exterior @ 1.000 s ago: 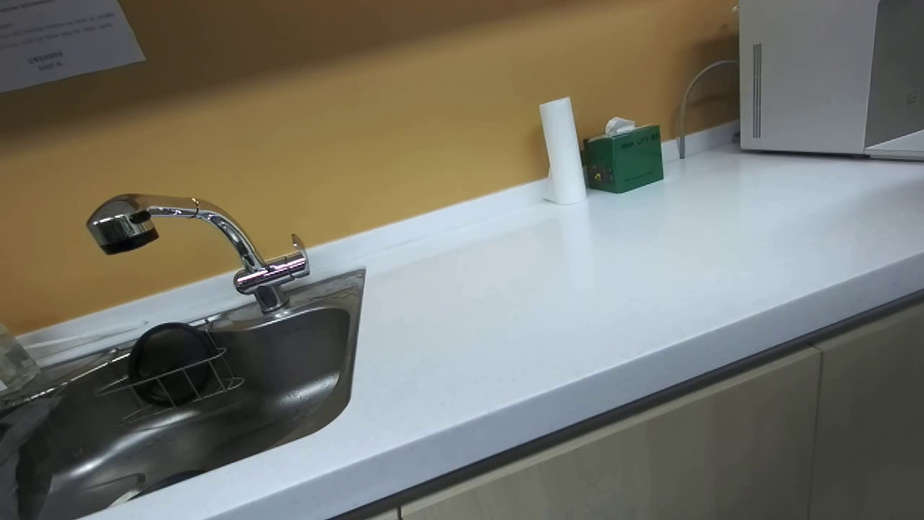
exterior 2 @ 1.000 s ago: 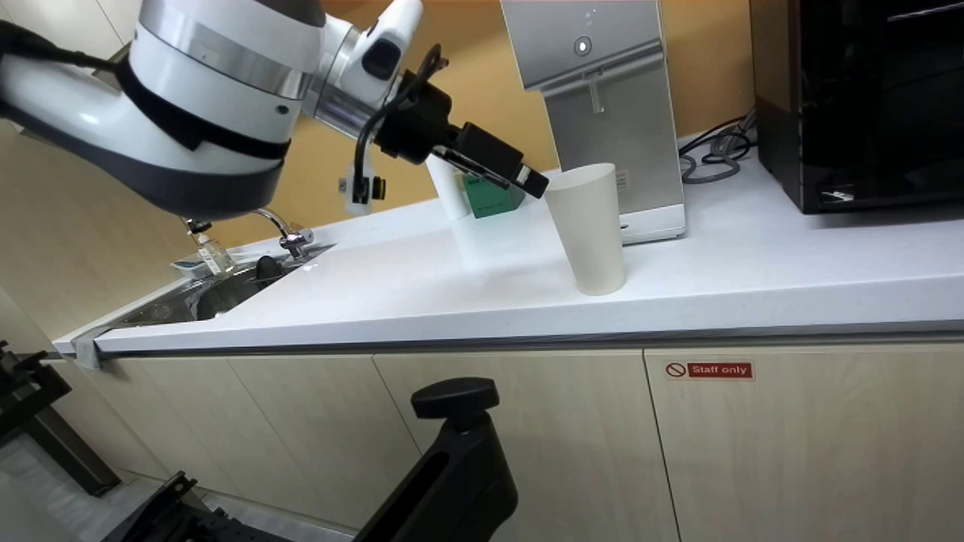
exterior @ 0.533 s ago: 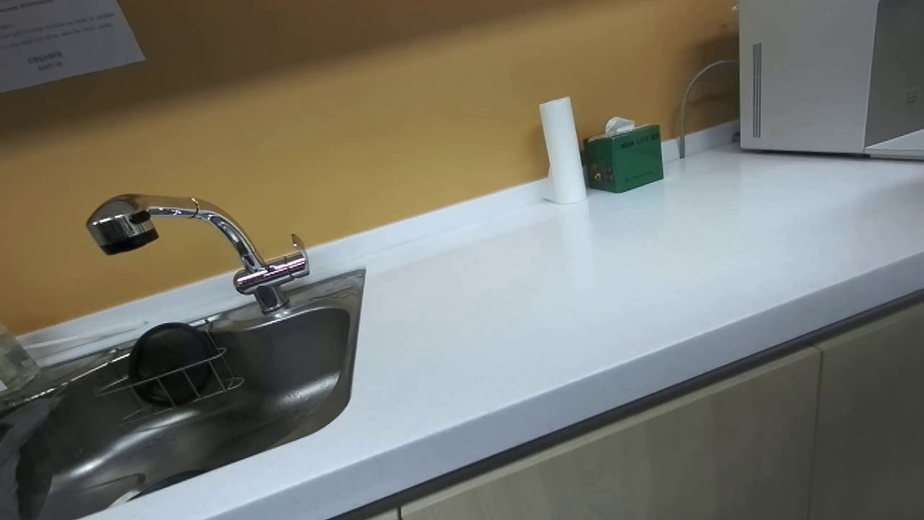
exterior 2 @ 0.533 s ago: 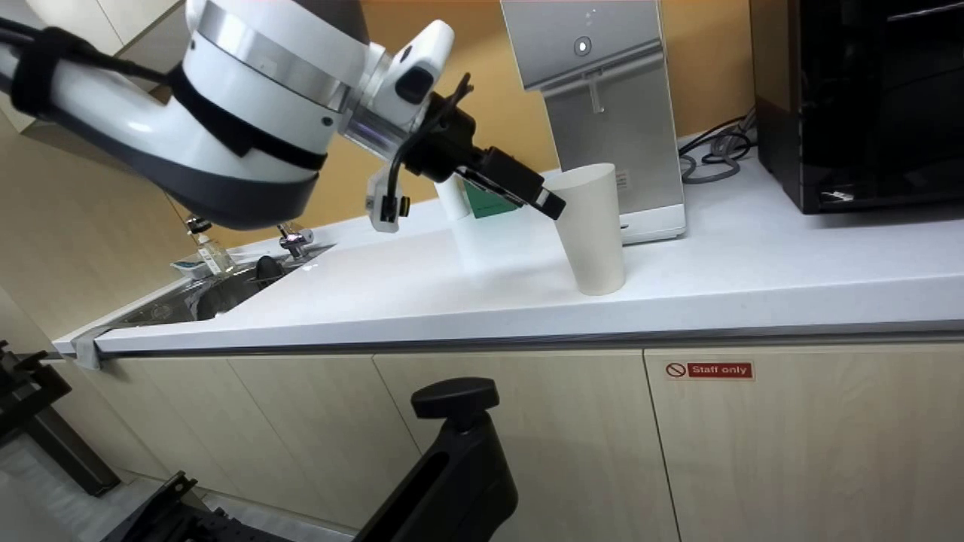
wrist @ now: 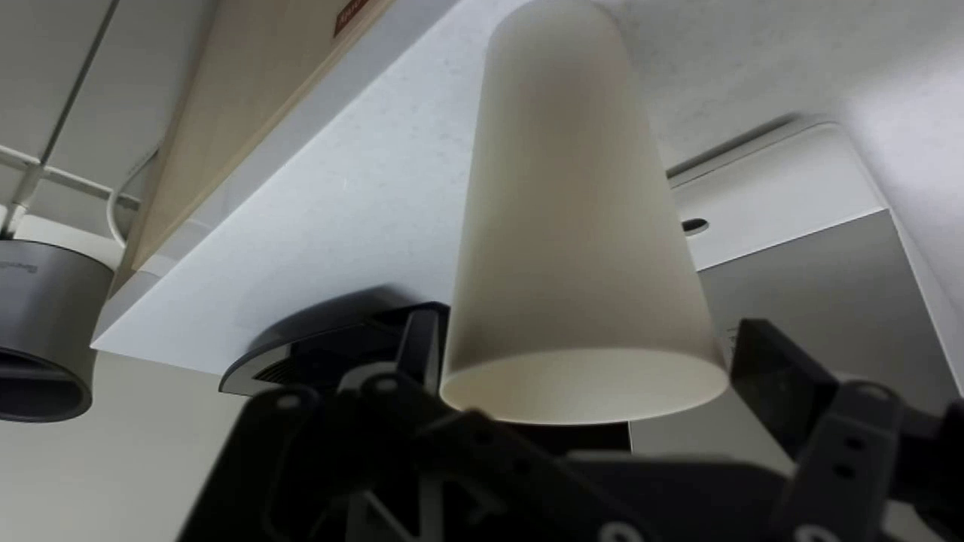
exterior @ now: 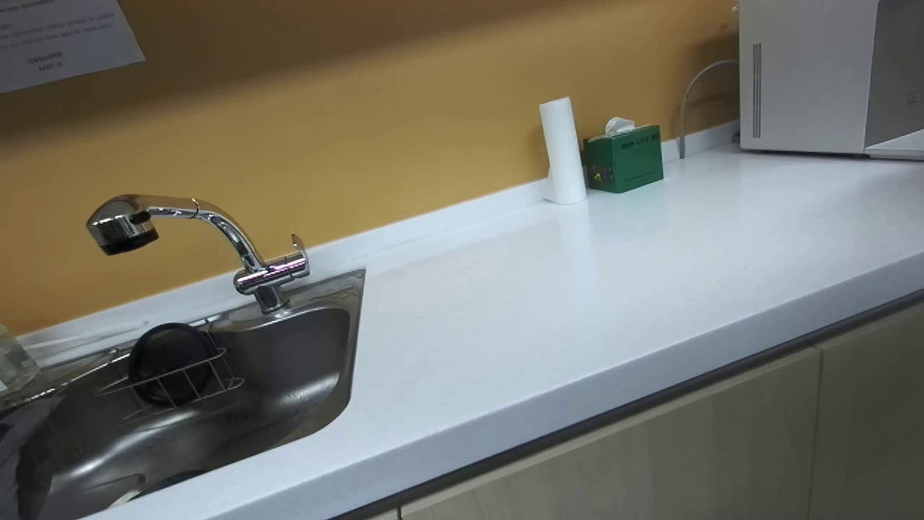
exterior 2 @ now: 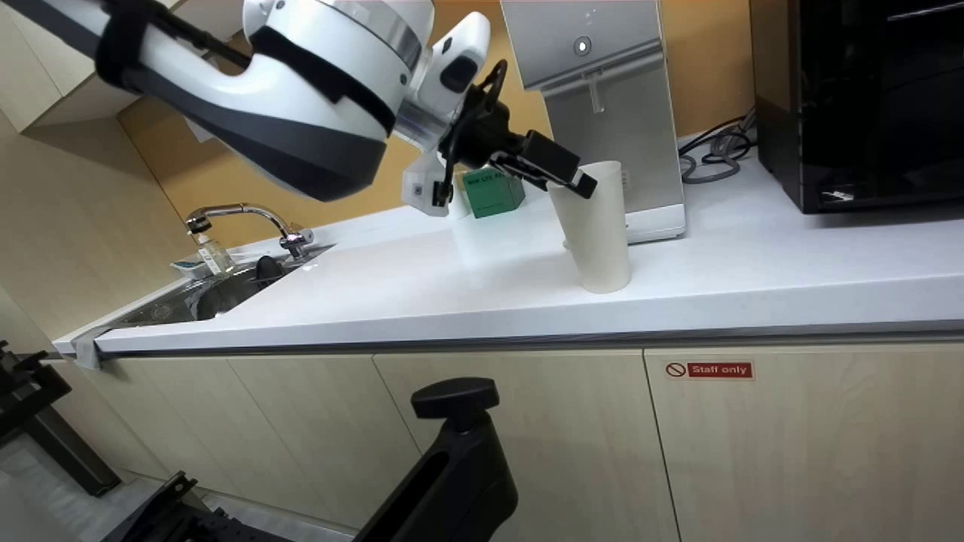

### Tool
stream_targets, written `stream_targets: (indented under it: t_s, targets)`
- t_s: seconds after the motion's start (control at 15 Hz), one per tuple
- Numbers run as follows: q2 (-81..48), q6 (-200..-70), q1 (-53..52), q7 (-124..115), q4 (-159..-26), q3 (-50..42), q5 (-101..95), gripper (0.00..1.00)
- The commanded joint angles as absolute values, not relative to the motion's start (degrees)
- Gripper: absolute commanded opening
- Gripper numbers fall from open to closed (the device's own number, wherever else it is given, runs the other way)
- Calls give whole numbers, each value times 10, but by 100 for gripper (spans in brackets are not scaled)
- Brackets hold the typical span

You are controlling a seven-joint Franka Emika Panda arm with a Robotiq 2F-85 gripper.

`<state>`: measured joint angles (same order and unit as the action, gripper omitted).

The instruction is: Put the cup under the tap of the water dispenser

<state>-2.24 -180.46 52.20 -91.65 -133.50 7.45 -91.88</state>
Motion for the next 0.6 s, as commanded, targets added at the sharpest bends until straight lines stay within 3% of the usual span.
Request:
stream_targets:
  t_s: [0.0, 0.4, 0.47, 0.53]
  targets:
    - [-68, -1801, 519, -1000, -1286, 77, -983, 100]
    - [-116, -1780, 523, -1102, -1236, 89, -1084, 100]
    - [-122, -1775, 524, -1121, -1228, 92, -1105, 75]
    - [-128, -1772, 526, -1139, -1222, 96, -1123, 74]
